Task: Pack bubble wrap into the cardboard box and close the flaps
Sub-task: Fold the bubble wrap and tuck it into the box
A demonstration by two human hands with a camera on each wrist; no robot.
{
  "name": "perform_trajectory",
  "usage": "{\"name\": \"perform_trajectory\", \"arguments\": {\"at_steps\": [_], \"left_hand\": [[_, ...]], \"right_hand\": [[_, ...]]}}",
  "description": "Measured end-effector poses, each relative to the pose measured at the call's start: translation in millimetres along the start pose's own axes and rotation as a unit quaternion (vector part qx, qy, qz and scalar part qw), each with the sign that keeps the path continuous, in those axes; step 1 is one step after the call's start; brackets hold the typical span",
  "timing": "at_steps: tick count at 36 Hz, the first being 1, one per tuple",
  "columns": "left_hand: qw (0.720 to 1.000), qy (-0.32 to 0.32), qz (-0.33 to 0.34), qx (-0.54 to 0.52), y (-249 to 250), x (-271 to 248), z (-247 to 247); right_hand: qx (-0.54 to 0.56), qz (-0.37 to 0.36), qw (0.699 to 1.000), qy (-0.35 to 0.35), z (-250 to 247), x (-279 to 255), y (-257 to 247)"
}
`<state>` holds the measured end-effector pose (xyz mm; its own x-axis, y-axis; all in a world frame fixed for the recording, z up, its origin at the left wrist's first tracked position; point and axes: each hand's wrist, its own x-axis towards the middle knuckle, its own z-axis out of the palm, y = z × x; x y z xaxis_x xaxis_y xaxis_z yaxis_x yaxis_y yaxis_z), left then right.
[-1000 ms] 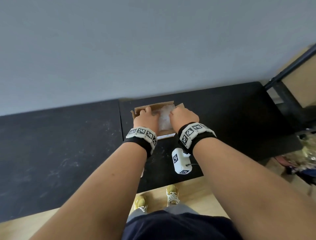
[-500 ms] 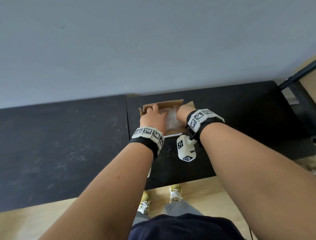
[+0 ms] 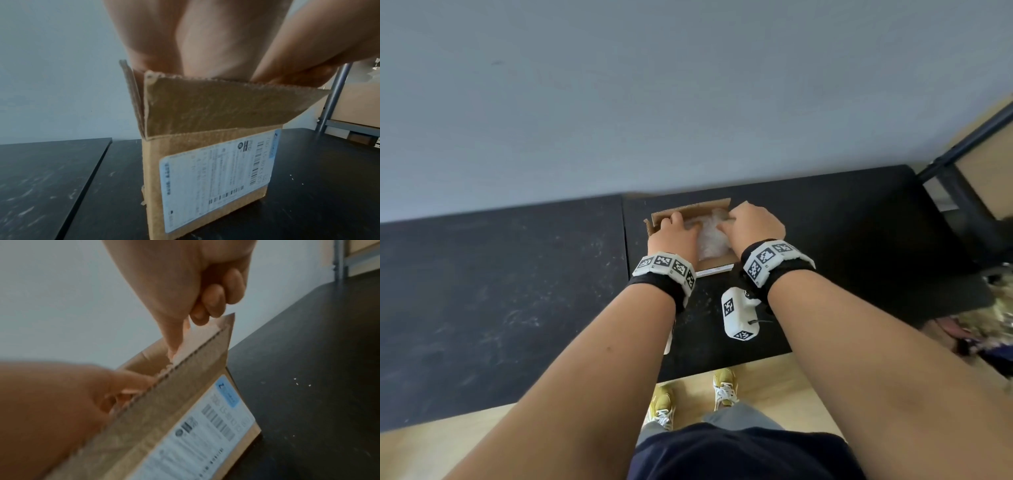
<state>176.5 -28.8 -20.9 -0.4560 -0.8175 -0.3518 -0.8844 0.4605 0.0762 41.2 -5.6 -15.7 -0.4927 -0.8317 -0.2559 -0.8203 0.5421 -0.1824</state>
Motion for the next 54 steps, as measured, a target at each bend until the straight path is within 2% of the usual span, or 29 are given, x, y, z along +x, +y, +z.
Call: {"name": "perform_trajectory", "arguments": {"at_steps": [2,6,10,17,22,25,38,50,54], "left_hand": [[1.000,-0.001,0.000,0.001,0,-1,0],[1.000,0.001,-0.003,0.004,4,-1,-1],[1.000,0.000,-0.005,0.007,6,0,0],[1.000,0.000,-0.007,-0.003,6,-2,1],[1.000,-0.004,-0.009,-0.012,6,0,-1],[1.000,-0.001,-0.006,-0.016,4,2,1],[1.000,-0.005,-0.003,-0.011,3,6,1],[1.000,-0.004,-0.004,0.008,6,4,0],[1.000,-0.010,-0.004,0.017,7,5,0]], "right_hand": [[0.030,-0.023,0.999,0.012,-8,-4,4],[0.078,-0.007,0.996,-0.053,-20,1,5],[0.063,0.009,0.992,-0.106,-25,6,5],[0.035,0.048,0.994,-0.093,-17,10,9],[-0.040,0.005,0.994,-0.099,-3,10,-3],[-0.078,0.011,0.993,-0.088,6,13,-3],[-0.040,0.034,0.995,-0.082,22,23,-1],[0.019,0.034,0.994,-0.105,5,15,-4],[0.019,0.034,0.990,-0.133,-6,11,-6]]}}
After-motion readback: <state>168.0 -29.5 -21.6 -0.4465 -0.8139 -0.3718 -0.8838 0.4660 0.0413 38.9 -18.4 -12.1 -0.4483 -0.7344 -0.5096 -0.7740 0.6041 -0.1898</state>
